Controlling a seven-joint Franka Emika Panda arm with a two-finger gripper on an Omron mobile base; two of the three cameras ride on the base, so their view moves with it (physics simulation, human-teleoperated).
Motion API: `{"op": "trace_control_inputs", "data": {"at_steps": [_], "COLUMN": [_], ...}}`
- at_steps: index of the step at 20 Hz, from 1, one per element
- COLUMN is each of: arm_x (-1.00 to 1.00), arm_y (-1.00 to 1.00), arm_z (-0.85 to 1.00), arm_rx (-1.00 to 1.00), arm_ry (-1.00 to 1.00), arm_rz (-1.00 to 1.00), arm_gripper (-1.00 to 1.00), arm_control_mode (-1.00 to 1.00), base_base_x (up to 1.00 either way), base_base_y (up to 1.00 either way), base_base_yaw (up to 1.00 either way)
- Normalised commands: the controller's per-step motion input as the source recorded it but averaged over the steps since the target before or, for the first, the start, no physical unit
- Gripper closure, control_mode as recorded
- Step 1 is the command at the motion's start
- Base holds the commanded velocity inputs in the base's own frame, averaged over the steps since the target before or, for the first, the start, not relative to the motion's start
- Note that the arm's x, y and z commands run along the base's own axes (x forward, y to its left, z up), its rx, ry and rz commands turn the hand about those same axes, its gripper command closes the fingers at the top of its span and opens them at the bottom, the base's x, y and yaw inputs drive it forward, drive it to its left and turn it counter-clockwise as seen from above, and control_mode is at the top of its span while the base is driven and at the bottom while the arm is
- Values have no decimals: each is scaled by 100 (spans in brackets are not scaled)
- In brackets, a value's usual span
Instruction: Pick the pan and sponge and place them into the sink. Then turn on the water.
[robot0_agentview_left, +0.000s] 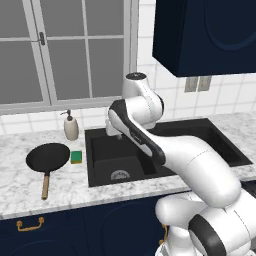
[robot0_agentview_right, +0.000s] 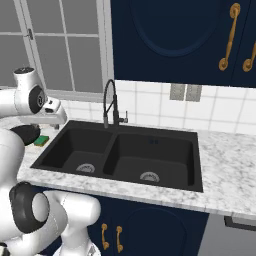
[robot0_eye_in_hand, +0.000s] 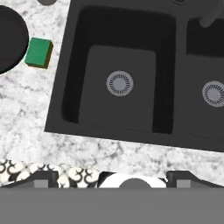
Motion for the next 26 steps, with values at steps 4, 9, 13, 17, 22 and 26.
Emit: {"op": "trace_control_inputs", "data": {"at_steps": [4, 9, 13, 17, 22, 26], "arm_x": [15, 6, 0, 8, 2, 0], "arm_y": [100, 100, 89, 100, 76, 44], "arm_z": [-54, -49, -21, -14, -22, -31], "arm_rx": [-1, 0, 0, -1, -1, 0], "arm_ry": [8, 7, 8, 12, 10, 0], "arm_rz": [0, 0, 0, 0, 0, 0], "arm_gripper": [-100, -100, -100, -100, -100, -100], "arm_control_mode": [-100, -100, -100, -100, -100, -100], "base_base_x": [0, 0, 0, 0, 0, 0], "base_base_y": [0, 0, 0, 0, 0, 0], "base_base_yaw": [0, 0, 0, 0, 0, 0]}}
